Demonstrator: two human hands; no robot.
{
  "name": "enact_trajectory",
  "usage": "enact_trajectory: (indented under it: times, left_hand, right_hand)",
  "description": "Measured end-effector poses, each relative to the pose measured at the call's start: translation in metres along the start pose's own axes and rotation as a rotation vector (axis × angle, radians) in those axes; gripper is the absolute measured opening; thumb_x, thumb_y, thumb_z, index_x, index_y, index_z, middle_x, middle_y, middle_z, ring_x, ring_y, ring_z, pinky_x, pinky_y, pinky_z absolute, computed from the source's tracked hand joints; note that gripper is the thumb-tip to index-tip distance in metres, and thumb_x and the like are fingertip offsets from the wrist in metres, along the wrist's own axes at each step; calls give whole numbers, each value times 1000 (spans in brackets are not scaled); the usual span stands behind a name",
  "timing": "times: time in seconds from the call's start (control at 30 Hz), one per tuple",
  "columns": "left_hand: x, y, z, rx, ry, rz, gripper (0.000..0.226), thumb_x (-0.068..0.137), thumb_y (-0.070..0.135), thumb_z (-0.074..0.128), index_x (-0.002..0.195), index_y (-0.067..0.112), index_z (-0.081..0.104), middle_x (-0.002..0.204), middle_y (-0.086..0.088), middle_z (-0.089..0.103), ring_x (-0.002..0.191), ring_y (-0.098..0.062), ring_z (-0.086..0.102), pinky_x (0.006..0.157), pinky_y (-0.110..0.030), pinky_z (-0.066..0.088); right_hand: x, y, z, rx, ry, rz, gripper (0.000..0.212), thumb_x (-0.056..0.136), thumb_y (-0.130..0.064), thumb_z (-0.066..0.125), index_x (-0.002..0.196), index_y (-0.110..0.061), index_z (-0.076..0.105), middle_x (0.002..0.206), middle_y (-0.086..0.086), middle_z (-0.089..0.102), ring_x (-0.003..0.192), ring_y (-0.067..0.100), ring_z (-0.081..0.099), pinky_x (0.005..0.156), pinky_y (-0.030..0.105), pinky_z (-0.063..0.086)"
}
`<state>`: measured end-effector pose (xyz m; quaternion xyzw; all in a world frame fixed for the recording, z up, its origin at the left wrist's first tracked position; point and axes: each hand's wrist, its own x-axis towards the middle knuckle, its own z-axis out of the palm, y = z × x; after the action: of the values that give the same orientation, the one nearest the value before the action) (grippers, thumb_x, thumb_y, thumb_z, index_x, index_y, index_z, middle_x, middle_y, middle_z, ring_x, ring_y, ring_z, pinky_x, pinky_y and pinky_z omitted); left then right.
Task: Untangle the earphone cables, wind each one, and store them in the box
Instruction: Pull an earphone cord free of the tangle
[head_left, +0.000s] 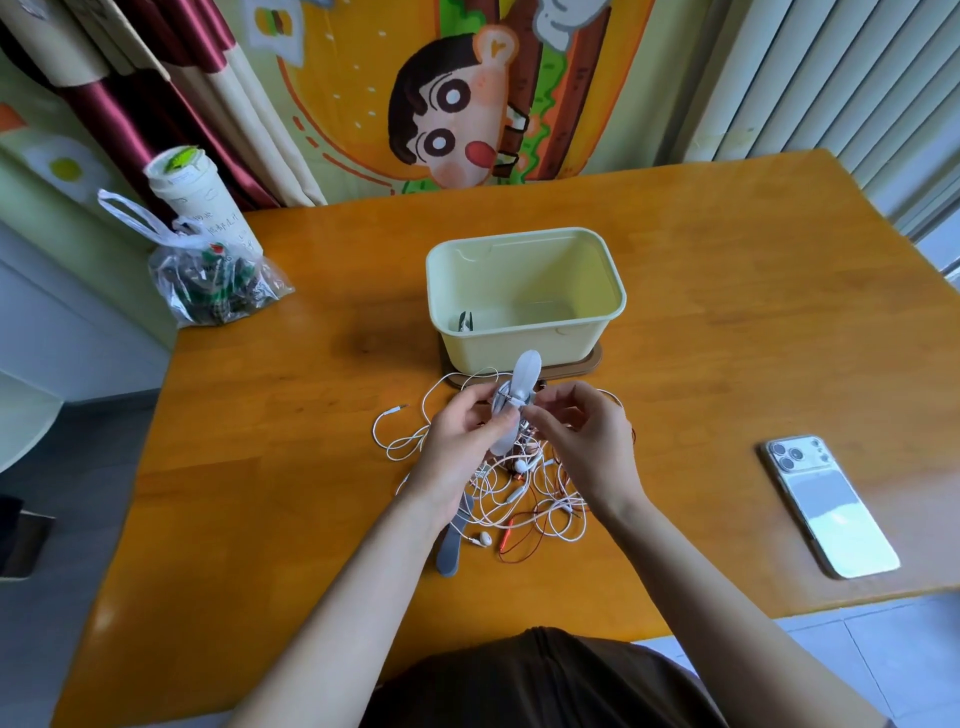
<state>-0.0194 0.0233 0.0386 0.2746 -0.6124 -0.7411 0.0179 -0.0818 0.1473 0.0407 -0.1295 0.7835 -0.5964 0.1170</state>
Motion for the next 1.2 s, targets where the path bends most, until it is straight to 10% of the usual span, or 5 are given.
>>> enact_trajectory:
  times: [0.83, 1.2]
  left_hand:
    - [39, 17, 6, -193, 181, -52, 35, 82, 7, 71, 113, 13, 57, 103, -7, 72, 97, -22, 67, 86, -33, 52]
    - [92, 55, -6, 379, 207, 125, 22, 93, 31, 57, 115, 27, 57, 87, 3, 55, 79, -8, 55, 64, -12, 41]
  right_hand:
    - [18, 0, 12, 79, -195, 95, 30, 83, -20, 70, 109, -17, 56, 103, -8, 63, 82, 4, 63, 70, 25, 56]
    - [100, -11, 19, 145, -102, 194, 23, 81, -9, 72, 98, -19, 61, 90, 2, 69, 78, 17, 69, 71, 28, 56]
